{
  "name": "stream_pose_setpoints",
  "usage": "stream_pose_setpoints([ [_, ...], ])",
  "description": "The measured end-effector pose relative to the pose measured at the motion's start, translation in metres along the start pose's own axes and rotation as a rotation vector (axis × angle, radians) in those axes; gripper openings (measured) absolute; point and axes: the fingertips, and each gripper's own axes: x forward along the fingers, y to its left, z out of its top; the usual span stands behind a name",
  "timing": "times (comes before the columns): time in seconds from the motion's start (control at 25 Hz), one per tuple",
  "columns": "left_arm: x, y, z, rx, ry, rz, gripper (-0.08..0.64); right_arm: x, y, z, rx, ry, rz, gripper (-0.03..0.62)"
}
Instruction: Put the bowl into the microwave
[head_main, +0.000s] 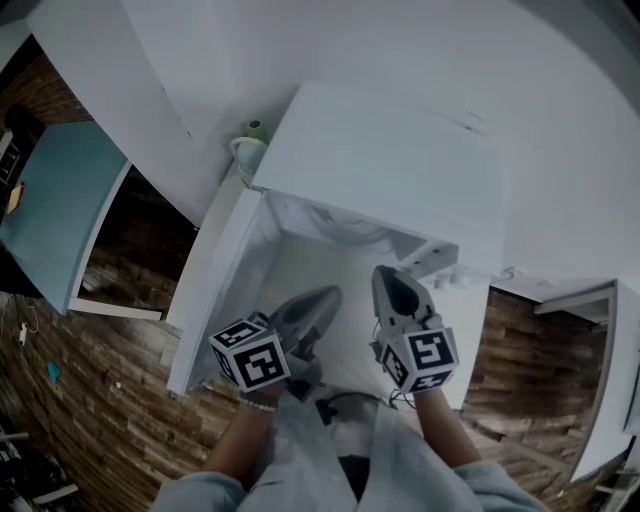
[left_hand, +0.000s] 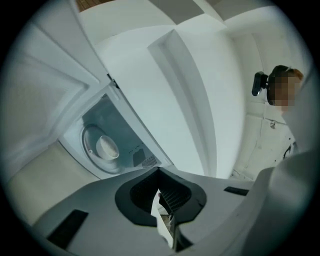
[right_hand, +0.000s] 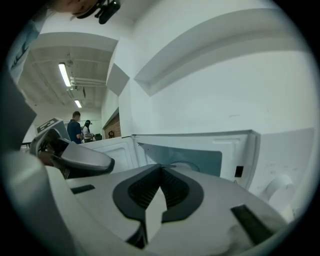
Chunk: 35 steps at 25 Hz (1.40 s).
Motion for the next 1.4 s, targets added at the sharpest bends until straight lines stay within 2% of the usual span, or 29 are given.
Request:
stream_pose_setpoints([
  [0.12, -0.003, -0.013, 0.001, 0.086, 0.021, -0.007, -0.002, -0.013, 0.007, 0.014, -0.041, -0.024, 0.022, 0.003],
  [0.28, -0.006, -0.026, 0.004, 0.236, 0.040, 0.030, -0.001, -0.031, 0.013, 0.030, -0.034, -0.049, 0.038, 0.003],
  [0.48, -0.010, -0.036, 0.013, 0.303, 0.024, 0.043, -0.002, -0.047, 0.016, 0.040, -0.021, -0.083, 0.054, 0.003],
  [0.8, -0.019, -0.029, 0.017, 0.340, 0.013, 0.101, -0.001, -0.050, 0.009, 0.033, 0.043, -0.074, 0.060, 0.002],
  [1.12, -0.018, -0.024, 0.015, 0.347, 0.018, 0.105, -0.002, -0.043, 0.014, 0.034, 0.018, -0.060, 0.076, 0.002],
  [1.4, -0.016, -0.023, 0.010, 0.335, 0.031, 0.101, -0.002, -0.041, 0.010, 0.032, 0.047, -0.065, 0.081, 0.002],
])
